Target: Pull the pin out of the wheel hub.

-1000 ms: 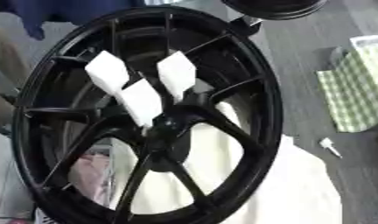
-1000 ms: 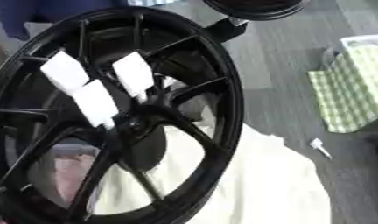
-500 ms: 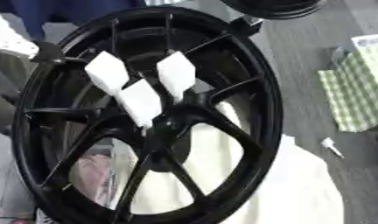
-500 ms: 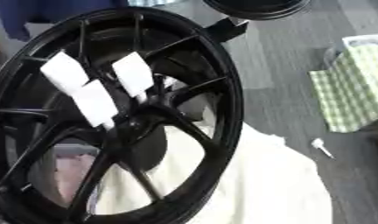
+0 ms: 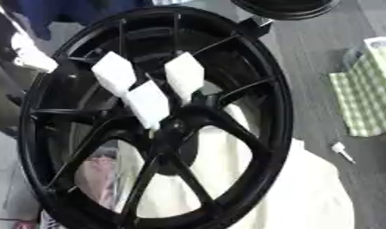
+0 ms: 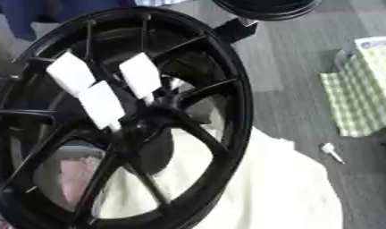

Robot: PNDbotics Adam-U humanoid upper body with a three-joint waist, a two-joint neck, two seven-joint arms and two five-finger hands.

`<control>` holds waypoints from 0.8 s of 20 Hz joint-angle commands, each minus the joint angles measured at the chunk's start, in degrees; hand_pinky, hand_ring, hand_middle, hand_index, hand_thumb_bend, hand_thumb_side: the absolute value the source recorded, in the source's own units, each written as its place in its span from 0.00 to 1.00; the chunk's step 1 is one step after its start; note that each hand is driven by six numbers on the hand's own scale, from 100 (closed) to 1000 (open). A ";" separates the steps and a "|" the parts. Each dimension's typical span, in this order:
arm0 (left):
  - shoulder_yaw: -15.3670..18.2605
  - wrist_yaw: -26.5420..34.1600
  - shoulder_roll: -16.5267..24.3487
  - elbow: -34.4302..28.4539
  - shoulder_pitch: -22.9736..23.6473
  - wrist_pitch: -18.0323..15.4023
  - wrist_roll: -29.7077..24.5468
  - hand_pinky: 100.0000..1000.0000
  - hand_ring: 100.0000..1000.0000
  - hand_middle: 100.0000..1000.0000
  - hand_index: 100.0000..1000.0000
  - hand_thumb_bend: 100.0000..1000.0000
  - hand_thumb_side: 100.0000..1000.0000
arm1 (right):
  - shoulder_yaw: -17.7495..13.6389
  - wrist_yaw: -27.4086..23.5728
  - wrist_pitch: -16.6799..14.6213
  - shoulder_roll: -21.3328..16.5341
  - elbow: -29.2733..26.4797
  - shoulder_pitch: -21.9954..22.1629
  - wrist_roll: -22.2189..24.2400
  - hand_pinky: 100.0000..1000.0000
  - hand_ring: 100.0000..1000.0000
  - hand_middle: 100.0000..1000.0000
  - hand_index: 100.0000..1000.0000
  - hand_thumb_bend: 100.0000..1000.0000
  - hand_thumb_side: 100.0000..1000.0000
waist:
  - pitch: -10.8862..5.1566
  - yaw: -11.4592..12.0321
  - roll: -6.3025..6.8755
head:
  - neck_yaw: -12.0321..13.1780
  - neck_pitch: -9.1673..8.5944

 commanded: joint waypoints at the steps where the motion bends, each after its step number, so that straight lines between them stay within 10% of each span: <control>1: -1.25 -0.48 0.13 0.83 -0.89 -0.50 0.02 0.87 0.86 0.74 0.87 0.47 0.32 | -0.37 -0.09 1.28 -1.15 -0.12 -0.66 -1.62 0.50 0.57 0.47 0.61 0.00 0.51 | -1.49 0.04 -0.25 | 0.28 -0.20; 16: -4.05 -0.89 -3.07 5.09 -1.17 -1.87 0.02 0.85 0.85 0.78 0.90 0.47 0.29 | -0.39 -0.26 1.05 -0.68 0.18 -0.88 -1.93 0.50 0.57 0.47 0.60 0.00 0.53 | -1.40 -0.04 -0.40 | 0.67 -0.14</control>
